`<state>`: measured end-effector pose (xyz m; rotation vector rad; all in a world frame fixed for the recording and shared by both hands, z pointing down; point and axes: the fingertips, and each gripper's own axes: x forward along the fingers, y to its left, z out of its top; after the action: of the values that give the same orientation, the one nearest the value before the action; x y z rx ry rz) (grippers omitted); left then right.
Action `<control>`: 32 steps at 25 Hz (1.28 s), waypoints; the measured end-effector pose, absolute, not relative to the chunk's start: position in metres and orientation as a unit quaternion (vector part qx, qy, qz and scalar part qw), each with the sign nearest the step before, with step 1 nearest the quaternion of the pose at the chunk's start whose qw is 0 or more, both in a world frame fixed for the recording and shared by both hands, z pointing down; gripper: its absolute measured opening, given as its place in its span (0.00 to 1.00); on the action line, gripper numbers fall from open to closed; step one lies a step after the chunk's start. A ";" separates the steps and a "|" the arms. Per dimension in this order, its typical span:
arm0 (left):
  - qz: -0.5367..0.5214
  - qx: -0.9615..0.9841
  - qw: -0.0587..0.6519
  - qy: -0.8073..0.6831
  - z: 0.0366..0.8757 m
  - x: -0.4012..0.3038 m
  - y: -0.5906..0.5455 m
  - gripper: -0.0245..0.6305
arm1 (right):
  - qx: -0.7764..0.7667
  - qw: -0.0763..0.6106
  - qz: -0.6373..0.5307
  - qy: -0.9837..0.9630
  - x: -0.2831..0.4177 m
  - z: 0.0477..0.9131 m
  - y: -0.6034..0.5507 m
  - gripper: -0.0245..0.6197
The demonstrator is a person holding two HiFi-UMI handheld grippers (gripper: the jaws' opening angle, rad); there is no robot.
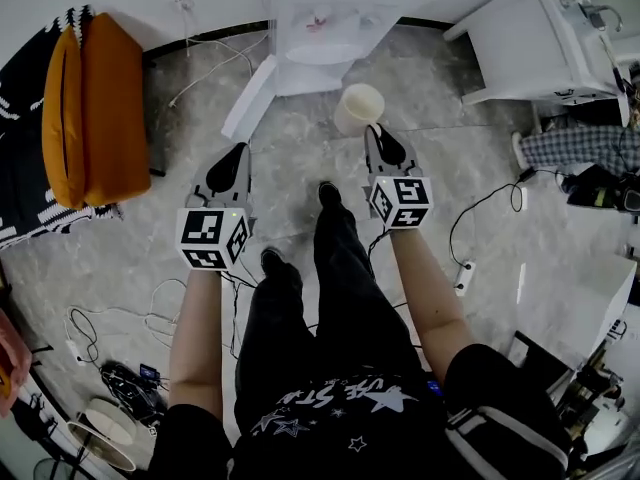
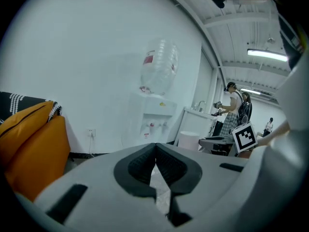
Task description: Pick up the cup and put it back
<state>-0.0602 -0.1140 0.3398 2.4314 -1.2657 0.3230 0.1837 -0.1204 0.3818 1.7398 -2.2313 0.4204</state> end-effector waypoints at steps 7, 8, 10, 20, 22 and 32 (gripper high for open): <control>0.117 0.856 0.226 -0.449 0.465 -0.013 -0.180 0.05 | 0.571 0.216 0.135 -0.781 0.222 0.519 -0.208 0.11; 0.114 0.856 0.229 -0.450 0.483 -0.006 -0.188 0.05 | 0.566 0.222 0.140 -0.782 0.227 0.541 -0.218 0.11; 0.114 0.854 0.233 -0.452 0.519 0.005 -0.206 0.05 | 0.553 0.235 0.141 -0.787 0.233 0.586 -0.239 0.11; 0.088 0.871 0.228 -0.427 0.689 0.042 -0.266 0.05 | 0.529 0.224 0.132 -0.808 0.219 0.780 -0.329 0.11; 0.080 0.878 0.218 -0.419 0.721 0.042 -0.282 0.05 | 0.527 0.218 0.111 -0.814 0.211 0.811 -0.354 0.11; 0.076 0.898 0.142 -0.409 0.807 0.041 -0.326 0.05 | 0.572 0.173 0.065 -0.799 0.206 0.908 -0.444 0.11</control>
<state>0.0414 -0.3258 0.8066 2.5923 -1.1807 0.2201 0.2062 -0.4440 0.9076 1.6231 -2.2656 0.1843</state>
